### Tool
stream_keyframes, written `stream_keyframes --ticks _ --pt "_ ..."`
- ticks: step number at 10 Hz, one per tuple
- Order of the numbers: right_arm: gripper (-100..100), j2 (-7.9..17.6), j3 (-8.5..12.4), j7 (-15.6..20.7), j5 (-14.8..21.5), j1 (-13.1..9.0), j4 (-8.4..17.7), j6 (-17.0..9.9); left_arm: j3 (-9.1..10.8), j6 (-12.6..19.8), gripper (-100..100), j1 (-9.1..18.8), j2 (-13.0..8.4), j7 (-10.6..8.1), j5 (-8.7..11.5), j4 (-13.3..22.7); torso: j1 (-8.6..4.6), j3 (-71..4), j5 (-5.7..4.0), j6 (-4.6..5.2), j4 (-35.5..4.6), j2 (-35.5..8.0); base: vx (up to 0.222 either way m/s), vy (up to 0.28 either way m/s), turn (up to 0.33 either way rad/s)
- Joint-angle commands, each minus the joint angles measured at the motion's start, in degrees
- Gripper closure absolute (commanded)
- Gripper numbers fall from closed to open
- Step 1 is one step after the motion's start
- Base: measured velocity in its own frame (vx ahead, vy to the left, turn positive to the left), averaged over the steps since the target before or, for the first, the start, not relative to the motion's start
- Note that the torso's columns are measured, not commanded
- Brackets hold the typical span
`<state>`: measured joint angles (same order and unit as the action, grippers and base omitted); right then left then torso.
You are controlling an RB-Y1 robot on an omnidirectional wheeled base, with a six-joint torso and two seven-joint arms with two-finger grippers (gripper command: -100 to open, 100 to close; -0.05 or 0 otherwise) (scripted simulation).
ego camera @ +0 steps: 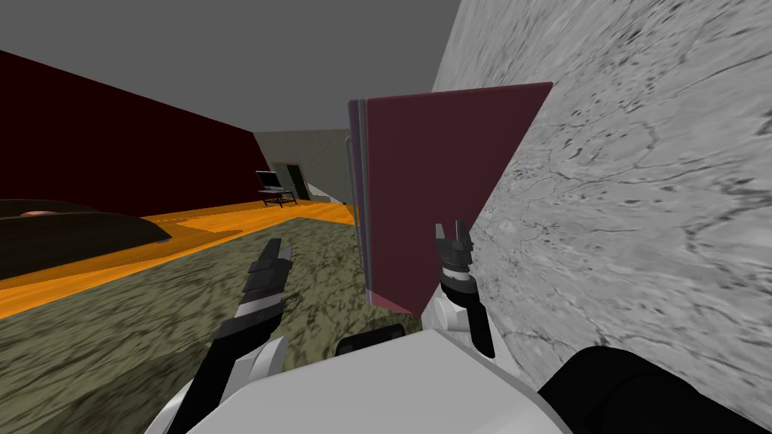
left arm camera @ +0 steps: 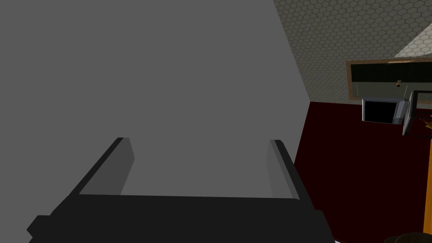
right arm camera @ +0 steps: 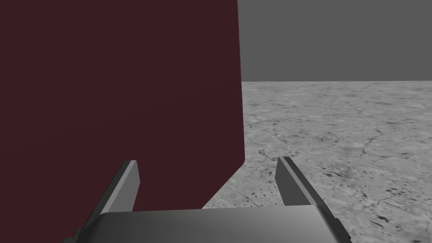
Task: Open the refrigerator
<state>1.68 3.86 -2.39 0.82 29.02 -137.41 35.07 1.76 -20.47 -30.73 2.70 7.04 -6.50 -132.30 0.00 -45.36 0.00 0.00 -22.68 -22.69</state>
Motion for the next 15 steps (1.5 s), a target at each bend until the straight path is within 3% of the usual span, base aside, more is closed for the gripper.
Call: stream_keyframes --ticks 1,3,4,6,11,12,14,15 --pt "0 0.0 0.0 0.0 0.0 0.0 0.0 0.0 0.0 0.0 0 0.0 0.0 0.0 0.0 0.0 0.0 -8.5 0.0 0.0 -4.2 -4.2 0.0 0.0 0.0" --pt "0 0.0 0.0 0.0 0.0 0.0 0.0 0.0 0.0 0.0 0 0.0 0.0 0.0 0.0 0.0 0.0 -25.4 0.0 0.0 -12.7 -12.7 0.0 0.0 0.0" --pt "-100 2.4 -0.2 -0.7 -1.6 -1.2 -0.3 1.2 0.0 0.0 0 0.0 0.0 0.0 0.0 0.0 0.0 -33.8 0.0 0.0 -16.9 -16.9 0.016 0.007 0.129" --pt "-100 4.2 -0.5 -1.8 -3.9 -2.9 -0.7 2.9 -0.01 0.0 0 0.0 0.0 0.0 0.0 0.0 0.04 -38.9 0.01 -0.01 -19.4 -19.3 0.023 0.01 0.198" --pt "-100 6.9 -1.7 -5.9 -12.4 -9.7 -1.7 9.1 0.0 0.0 0 0.0 0.0 0.0 0.0 0.0 0.01 -39.2 0.0 -0.01 -19.6 -19.6 0.036 0.01 0.253" --pt "-100 6.9 -1.7 -5.9 -13.0 -9.7 -1.7 9.1 0.0 0.0 0 0.0 0.0 0.0 0.0 0.0 0.0 -39.2 0.0 -0.01 -19.6 -19.5 0.037 0.004 0.121" --pt "-100 7.5 -2.3 -8.0 -16.9 -13.1 -2.0 12.0 0.0 0.0 0 0.0 0.0 0.0 0.0 0.0 0.01 -39.2 0.0 0.0 -19.6 -19.7 0.028 0.012 0.256" --pt "-100 7.5 -2.3 -8.0 -17.6 -13.1 -2.0 12.0 -0.01 0.0 0 0.0 0.0 0.0 0.0 0.0 0.03 -39.2 0.01 -0.03 -19.6 -19.6 0.028 0.002 0.141"
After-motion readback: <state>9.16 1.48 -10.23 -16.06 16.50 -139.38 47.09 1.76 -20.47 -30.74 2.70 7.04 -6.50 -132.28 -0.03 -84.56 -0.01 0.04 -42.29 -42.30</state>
